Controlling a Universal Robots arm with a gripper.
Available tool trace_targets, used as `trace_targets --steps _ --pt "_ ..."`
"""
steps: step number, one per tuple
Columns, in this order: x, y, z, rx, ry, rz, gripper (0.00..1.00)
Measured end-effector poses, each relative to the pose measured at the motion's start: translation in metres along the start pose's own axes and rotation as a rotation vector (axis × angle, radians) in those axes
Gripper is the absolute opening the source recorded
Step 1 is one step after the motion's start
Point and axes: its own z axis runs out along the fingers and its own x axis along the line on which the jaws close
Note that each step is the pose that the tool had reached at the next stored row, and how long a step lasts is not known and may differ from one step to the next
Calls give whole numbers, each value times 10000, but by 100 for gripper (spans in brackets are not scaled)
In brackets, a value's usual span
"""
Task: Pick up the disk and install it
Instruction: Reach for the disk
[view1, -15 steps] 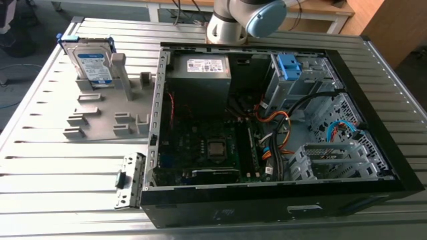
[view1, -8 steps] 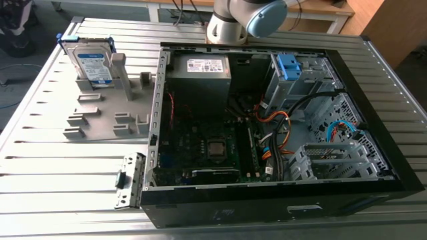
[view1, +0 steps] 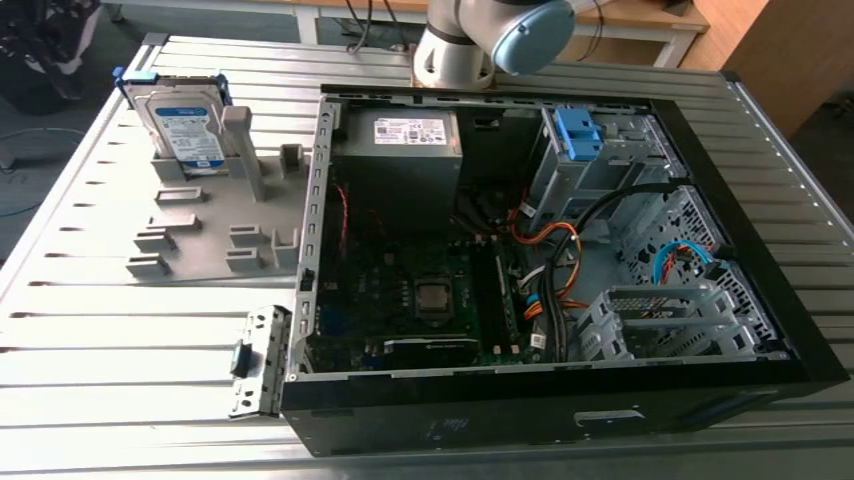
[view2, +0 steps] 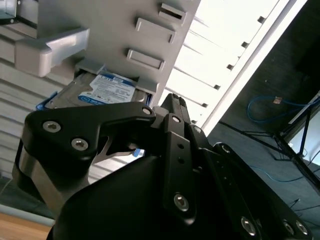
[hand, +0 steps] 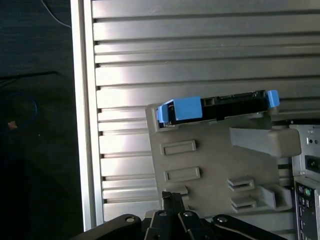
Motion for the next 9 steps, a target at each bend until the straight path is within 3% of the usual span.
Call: trace_targets --steps 6,9 --pt "-87 183 47 2 3 1 11" --pt "-169 251 90 4 27 0 11"
